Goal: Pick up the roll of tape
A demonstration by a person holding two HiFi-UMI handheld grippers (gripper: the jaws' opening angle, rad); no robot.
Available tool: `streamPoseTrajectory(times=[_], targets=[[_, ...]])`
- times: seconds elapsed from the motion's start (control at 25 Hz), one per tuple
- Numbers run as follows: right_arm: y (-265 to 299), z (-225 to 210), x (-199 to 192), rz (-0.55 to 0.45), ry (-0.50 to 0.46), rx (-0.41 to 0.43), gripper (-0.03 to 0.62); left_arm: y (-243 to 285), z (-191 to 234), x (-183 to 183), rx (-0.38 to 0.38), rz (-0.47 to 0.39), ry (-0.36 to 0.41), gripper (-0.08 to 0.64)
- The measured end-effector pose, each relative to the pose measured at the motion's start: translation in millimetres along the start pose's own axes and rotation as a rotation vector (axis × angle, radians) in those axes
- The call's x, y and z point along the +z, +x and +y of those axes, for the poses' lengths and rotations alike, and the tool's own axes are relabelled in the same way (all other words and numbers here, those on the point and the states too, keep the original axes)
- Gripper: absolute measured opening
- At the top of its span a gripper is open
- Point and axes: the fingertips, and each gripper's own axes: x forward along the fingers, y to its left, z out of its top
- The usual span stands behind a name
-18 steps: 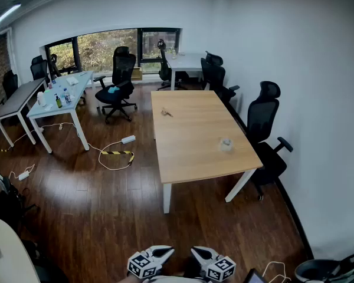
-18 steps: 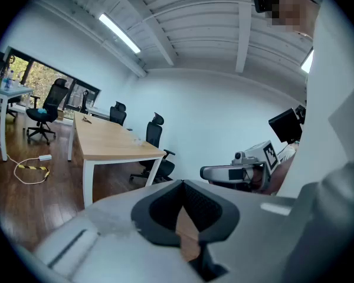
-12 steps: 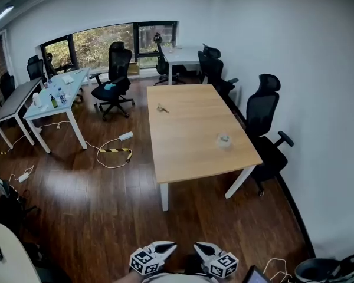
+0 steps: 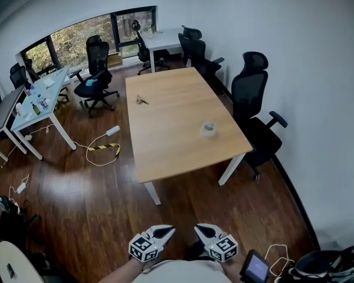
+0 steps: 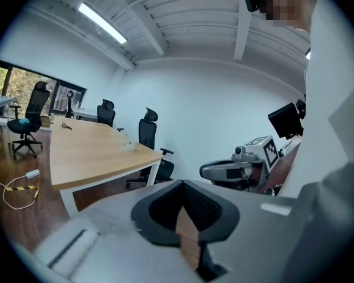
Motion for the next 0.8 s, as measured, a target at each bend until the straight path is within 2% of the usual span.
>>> streamPoseTrajectory(times=[0.32, 0.52, 0.8], targets=[[-31.8, -89.9, 19.3, 0.005, 0.022, -0.058, 0.006, 92.3, 8.9, 44.2, -0.012, 0.025, 0.030, 0.006], [-48.8, -140.0, 31.1, -0.010, 0.038, -0.078, 0.006, 143.4, 8.8, 73.0, -0.026, 0.036, 0.094, 0.006], [-61.5, -186.0, 40.3, -0.014, 0.067, -0.096, 0.006, 186.4, 8.0, 90.6, -0.035, 0.046, 0.093, 0.006]])
